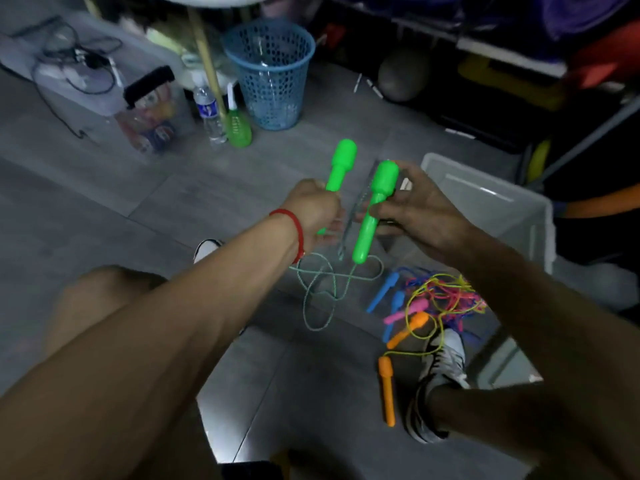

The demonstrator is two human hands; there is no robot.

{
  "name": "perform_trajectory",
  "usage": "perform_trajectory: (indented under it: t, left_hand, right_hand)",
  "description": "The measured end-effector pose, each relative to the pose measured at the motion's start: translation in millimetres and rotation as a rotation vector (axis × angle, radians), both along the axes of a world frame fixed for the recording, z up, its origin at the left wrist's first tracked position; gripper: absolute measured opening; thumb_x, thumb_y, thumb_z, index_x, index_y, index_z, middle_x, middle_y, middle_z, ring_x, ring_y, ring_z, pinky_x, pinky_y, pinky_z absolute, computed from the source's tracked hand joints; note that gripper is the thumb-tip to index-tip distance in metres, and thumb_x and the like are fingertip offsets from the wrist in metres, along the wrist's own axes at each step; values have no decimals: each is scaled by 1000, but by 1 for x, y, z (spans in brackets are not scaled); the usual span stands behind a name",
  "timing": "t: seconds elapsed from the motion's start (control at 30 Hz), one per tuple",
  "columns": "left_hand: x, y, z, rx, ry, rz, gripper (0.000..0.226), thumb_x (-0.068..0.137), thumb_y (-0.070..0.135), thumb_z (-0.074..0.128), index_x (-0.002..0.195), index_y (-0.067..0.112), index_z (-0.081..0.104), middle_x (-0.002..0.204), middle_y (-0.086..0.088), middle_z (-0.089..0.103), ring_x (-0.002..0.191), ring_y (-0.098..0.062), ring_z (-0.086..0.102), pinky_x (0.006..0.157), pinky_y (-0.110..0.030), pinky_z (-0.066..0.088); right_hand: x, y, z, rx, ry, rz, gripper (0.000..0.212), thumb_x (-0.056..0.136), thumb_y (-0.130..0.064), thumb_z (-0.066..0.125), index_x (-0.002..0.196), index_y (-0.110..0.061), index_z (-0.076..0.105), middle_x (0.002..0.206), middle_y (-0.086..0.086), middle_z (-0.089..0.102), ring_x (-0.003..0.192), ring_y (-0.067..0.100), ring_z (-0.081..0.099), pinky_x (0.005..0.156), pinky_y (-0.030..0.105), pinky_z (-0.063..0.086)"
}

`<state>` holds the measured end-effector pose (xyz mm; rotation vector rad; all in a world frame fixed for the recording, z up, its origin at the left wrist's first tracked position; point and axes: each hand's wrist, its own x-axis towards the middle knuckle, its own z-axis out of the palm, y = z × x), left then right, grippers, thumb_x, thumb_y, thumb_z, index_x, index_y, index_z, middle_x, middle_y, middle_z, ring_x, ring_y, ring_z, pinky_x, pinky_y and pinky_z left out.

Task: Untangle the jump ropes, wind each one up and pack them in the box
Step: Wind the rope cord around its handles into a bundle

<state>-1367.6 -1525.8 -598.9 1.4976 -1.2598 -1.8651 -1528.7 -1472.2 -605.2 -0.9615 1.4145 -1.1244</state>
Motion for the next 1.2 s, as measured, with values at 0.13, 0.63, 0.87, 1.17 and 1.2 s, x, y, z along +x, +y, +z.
perform_trajectory:
  t: [0.13,0.63,0.87,1.17,1.2]
  left_hand:
    - [-3,35,17,116,215,-201,6,106,16,43,101,16,47,101,-14,61,89,-37,62,72,-58,57]
    - [5,31,26,175,374,-510,25,100,14,49,125,16,49,89,-17,59,70,-25,56,51,-27,48]
    - [4,27,31,223,549,-523,22,100,14,47,120,8,51,85,-11,56,69,-19,51,53,-21,42]
    - [15,-13,13,83,791,453,15,107,17,36,105,8,47,78,-9,52,59,-15,47,47,-22,43]
    - [14,-10,11,-33,695,400,11,107,16,39,110,9,46,80,-9,55,58,-15,50,48,-23,44]
  right_hand:
    - [2,24,41,-37,-9,-61,60,90,14,61,135,-14,33,95,12,61,79,20,69,62,32,61]
    - [-44,38,26,-313,365,67,85,70,-46,87,137,-34,36,136,1,53,130,14,52,113,47,40]
    - [-42,25,34,-250,259,88,66,78,-52,74,131,-25,44,104,16,62,80,16,60,72,46,58]
    - [-40,22,-13,209,611,407,38,99,-46,43,80,-20,63,62,3,51,55,22,53,67,41,50]
    - [-36,22,-9,191,608,416,35,101,-41,44,82,-20,66,61,-5,49,55,17,51,66,39,51]
